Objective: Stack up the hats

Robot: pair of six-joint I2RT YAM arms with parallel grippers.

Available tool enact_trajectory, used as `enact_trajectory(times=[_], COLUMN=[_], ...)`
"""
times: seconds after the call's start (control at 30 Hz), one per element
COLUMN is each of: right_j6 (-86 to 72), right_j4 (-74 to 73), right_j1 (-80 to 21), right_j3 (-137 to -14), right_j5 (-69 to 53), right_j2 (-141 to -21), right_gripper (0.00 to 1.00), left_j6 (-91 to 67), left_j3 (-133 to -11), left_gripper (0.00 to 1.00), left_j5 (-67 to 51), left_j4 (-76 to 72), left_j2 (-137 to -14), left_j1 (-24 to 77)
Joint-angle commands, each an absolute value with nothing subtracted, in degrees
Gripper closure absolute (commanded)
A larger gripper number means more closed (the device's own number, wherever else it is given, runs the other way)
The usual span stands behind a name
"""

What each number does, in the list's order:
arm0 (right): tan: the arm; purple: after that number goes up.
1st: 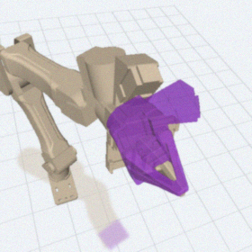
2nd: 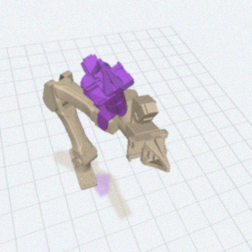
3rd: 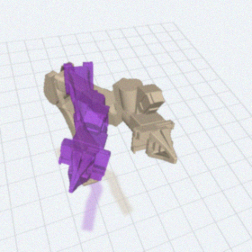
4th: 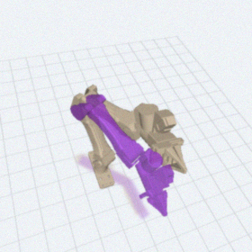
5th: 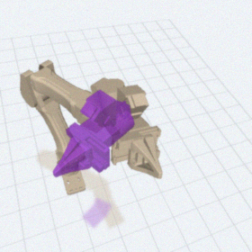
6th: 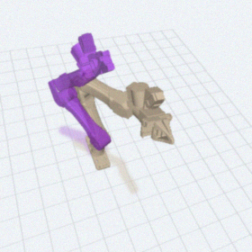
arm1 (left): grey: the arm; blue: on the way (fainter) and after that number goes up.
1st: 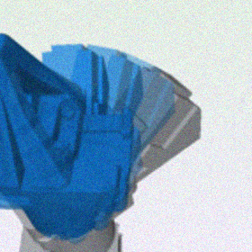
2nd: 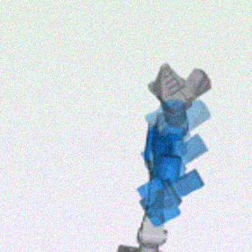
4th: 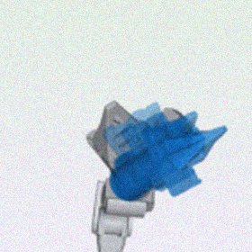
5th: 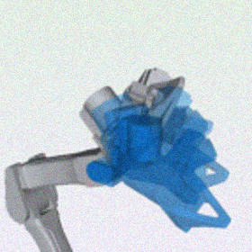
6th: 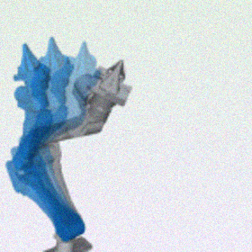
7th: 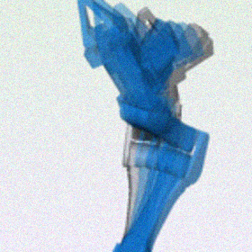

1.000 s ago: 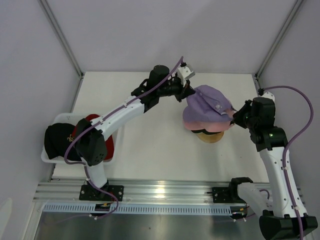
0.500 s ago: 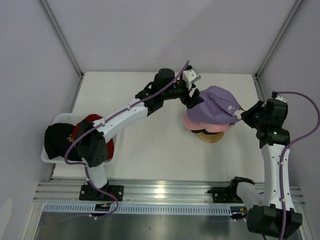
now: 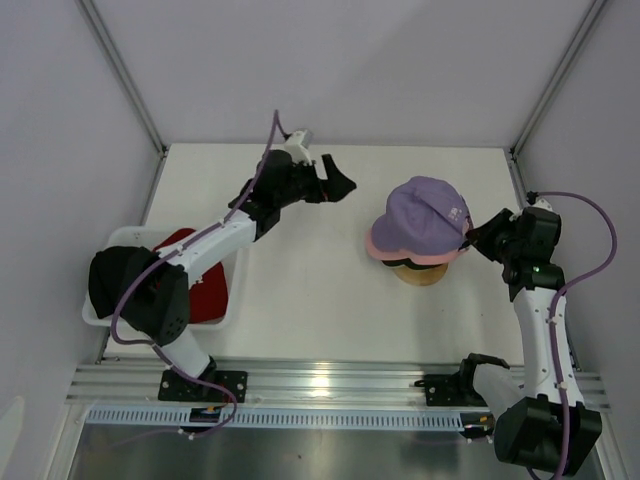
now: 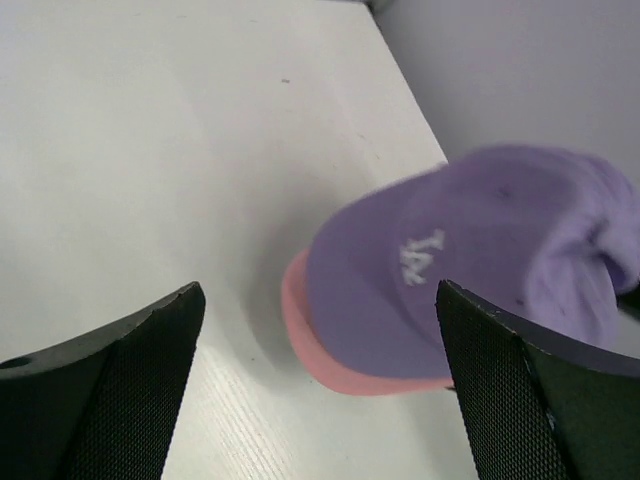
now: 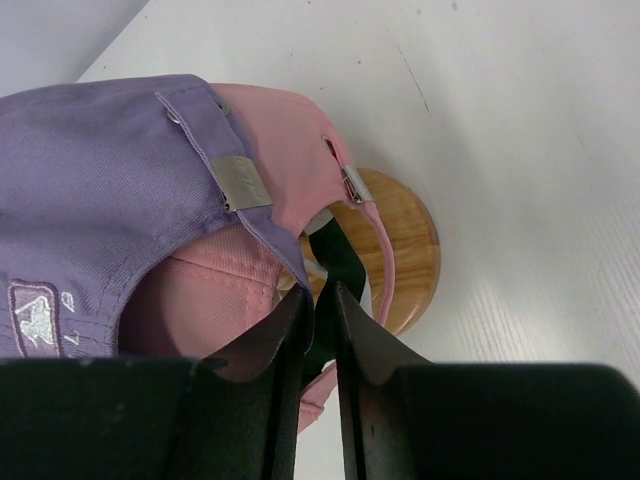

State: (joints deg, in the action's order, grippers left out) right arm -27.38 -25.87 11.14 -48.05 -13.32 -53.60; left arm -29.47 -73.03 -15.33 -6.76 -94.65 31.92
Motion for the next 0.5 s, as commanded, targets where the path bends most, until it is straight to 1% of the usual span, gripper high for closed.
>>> enact_trajectory(times=[0.0,0.13,0.17,0.23,0.33,0.47], right_j6=[-27.4,-27.4,-27.3,-27.3,-26.6,-26.0], right_j4=[-23.1,-23.1,-22.9,-22.8,-22.5,-21.8], right_j1=[11.5,11.5,11.5,11.5,11.5,11.5], right_j3=[-46.8,-45.2,-44.4,-43.3,-41.6,-40.3], right_j5=[-13.5,-13.4,-13.3,-12.4,-11.9,-11.5], right_j2=[-54.0,-53.9,-53.6,-53.3,-52.2,-51.5], right_gripper=[0.8,0.84,0.87,0.9,0.96,0.98], left_j6=[-45.7,-49.7,-50.9,-53.2,-55.8,-56.7], left_j3=[-68.8,-71.4,-71.3,-71.2,-70.9,-72.5], left_gripper=[0.01,0.06,0.08,0.09,0.11,0.13], left_j5=[-18.4,-21.5,-22.3,-22.4,-22.6,-22.8], left_j4=[-16.0,-14.6,-15.4,-17.0,-19.5,-19.2], left_j2=[-92.8,-97.6,-98.4,-99.5,-101.9,-104.5], left_j1=[28.3,28.6,28.9,29.4,30.6,32.2])
